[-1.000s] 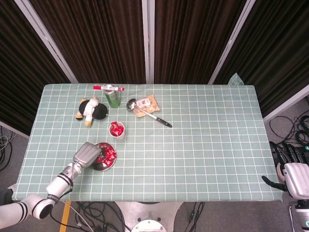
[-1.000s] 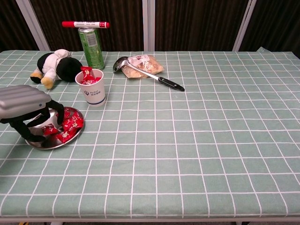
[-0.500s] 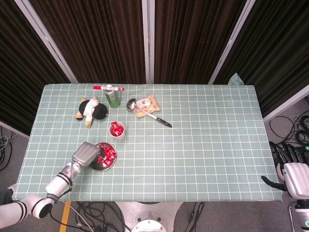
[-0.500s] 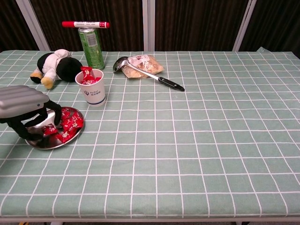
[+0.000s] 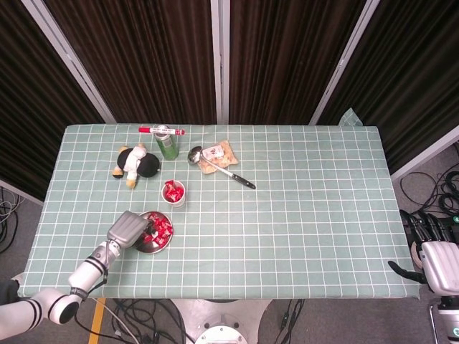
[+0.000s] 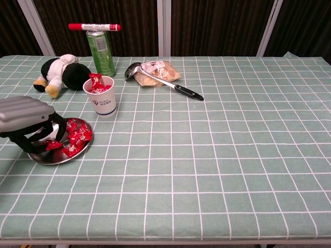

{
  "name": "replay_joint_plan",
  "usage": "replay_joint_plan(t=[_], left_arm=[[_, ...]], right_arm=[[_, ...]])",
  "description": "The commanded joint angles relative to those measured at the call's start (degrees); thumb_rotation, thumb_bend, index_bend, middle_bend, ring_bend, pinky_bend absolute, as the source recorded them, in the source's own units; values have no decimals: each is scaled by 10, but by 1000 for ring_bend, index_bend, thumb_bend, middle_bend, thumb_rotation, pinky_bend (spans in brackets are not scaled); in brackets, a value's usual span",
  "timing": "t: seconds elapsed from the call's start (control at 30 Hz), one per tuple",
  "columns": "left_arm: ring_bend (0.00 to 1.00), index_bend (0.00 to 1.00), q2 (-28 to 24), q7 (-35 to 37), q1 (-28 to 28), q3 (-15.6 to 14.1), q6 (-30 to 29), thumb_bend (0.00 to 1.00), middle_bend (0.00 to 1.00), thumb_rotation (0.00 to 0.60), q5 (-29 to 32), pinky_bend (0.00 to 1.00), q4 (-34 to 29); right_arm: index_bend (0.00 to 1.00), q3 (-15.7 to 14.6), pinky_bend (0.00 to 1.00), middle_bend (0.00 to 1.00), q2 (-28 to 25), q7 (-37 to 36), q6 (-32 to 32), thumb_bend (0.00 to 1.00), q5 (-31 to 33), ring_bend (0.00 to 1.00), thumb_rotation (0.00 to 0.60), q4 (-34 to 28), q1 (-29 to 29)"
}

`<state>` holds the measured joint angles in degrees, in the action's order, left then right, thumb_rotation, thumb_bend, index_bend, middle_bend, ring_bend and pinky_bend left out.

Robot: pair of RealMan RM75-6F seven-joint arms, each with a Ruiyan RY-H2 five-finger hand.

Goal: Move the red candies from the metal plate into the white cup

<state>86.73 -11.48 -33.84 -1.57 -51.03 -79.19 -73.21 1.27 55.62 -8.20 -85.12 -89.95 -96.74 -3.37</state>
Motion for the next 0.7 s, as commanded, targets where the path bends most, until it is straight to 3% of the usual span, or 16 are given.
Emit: replay_joint_plan(t=[0.03,0.23,0.47,0.7], left_arm=[[823,597,1,7,1,-1,0,394,896,600,-2,999,1],[827,643,2,46,6,0,-6,474,907,600,-9,1000,2],[829,655,-26,109,14,10,-20,484,909,600,-10,1000,-26],[829,649,-69,126,9,62,-65,483,909,600,1,1000,-68]], right_arm=[[0,0,36,153,0,1,0,49,0,0,600,0,0],[0,0,38,153,0,1,1,48,0,0,600,-1,-1],[0,1,39,153,0,0,0,48,-1,0,600,0,-1],[0,1,39,153,0,-6,1,47,-2,0,600,4,-2]])
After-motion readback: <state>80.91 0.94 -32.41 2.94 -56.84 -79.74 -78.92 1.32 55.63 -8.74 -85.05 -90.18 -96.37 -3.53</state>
